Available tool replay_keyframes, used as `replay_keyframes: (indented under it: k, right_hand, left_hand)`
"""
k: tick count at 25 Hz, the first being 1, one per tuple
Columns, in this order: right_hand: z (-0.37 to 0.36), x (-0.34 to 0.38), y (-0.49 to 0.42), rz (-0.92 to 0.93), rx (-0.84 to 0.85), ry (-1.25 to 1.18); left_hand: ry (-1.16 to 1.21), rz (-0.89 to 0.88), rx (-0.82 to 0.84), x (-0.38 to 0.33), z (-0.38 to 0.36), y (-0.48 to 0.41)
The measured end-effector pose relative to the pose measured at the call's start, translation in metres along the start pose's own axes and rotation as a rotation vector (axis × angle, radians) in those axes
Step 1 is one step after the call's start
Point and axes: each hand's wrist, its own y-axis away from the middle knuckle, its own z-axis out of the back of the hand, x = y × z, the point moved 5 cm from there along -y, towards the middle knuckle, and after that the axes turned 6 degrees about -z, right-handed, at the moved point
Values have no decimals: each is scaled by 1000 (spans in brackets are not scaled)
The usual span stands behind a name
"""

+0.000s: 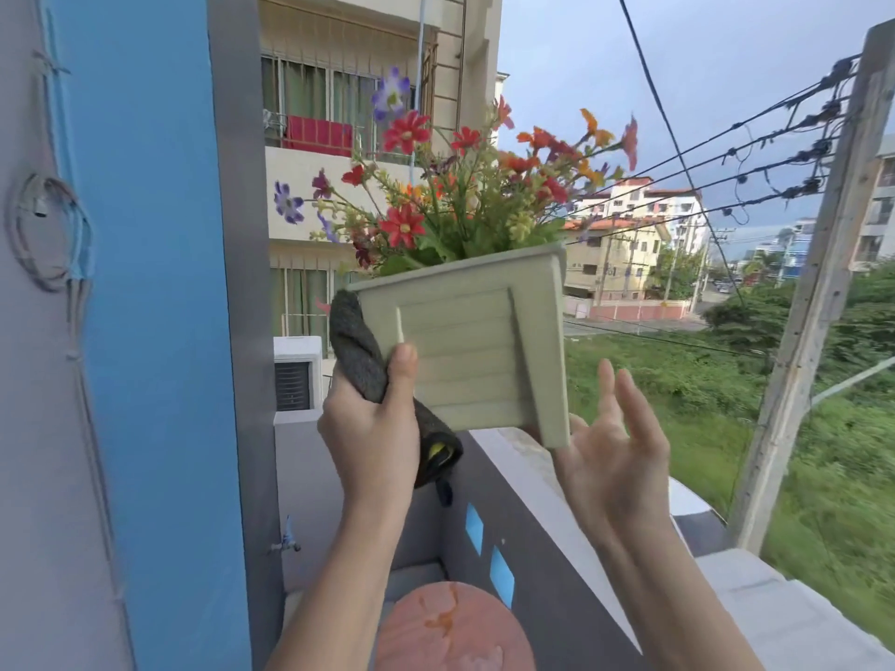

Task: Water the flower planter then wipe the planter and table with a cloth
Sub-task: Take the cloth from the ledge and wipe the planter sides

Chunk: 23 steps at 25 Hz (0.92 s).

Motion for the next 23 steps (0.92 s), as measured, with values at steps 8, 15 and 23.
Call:
replay_keyframes:
  k: [8, 15, 23]
  right_hand:
    - [-16, -25, 3, -31, -10, 466]
    - [1, -12, -11, 66, -157, 545]
    - [22, -18, -8, 7, -202, 467]
  left_hand:
    - [-305, -270, 47, -6, -4, 17]
    - [-91, -207, 223, 8, -4, 26]
    - [170, 81, 445, 25, -22, 0]
